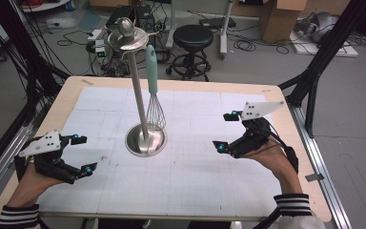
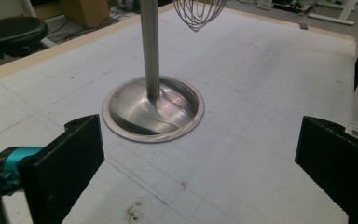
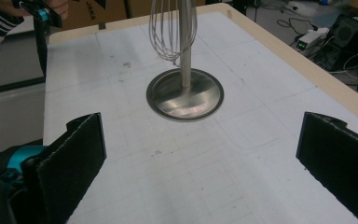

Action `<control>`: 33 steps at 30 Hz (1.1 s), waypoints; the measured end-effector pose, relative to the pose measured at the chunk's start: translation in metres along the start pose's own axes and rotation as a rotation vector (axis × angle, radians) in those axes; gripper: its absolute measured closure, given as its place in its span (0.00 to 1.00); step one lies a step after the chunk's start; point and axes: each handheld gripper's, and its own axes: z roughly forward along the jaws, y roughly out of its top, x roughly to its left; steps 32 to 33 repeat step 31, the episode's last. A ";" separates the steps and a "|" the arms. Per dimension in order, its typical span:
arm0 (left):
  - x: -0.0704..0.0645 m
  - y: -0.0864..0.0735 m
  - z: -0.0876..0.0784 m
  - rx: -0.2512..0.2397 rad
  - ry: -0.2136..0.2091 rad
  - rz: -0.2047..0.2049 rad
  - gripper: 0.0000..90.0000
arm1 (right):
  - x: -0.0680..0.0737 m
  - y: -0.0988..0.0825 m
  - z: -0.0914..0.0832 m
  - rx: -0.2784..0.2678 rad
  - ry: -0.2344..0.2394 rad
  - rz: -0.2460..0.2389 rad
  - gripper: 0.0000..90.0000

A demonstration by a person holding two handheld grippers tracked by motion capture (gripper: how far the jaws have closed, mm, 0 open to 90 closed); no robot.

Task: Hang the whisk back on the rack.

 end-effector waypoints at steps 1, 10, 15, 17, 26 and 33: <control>0.000 0.000 0.000 0.000 0.000 0.000 0.02 | 0.000 -0.004 -0.001 -0.008 -0.008 -0.001 0.01; 0.002 -0.005 0.002 0.004 0.003 -0.011 0.02 | 0.002 -0.048 -0.012 -0.050 -0.061 0.046 0.01; 0.002 -0.007 0.004 0.010 0.003 -0.006 0.02 | 0.004 -0.076 -0.019 -0.093 -0.109 0.077 0.01; 0.002 -0.008 0.004 0.007 0.004 -0.006 0.02 | 0.005 -0.085 -0.020 -0.114 -0.130 0.094 0.01; 0.002 -0.009 0.002 0.002 0.003 -0.005 0.02 | 0.000 -0.106 -0.024 -0.141 -0.155 0.142 0.01; 0.002 -0.009 0.003 0.004 0.005 -0.003 0.02 | 0.000 -0.108 -0.024 -0.137 -0.162 0.148 0.01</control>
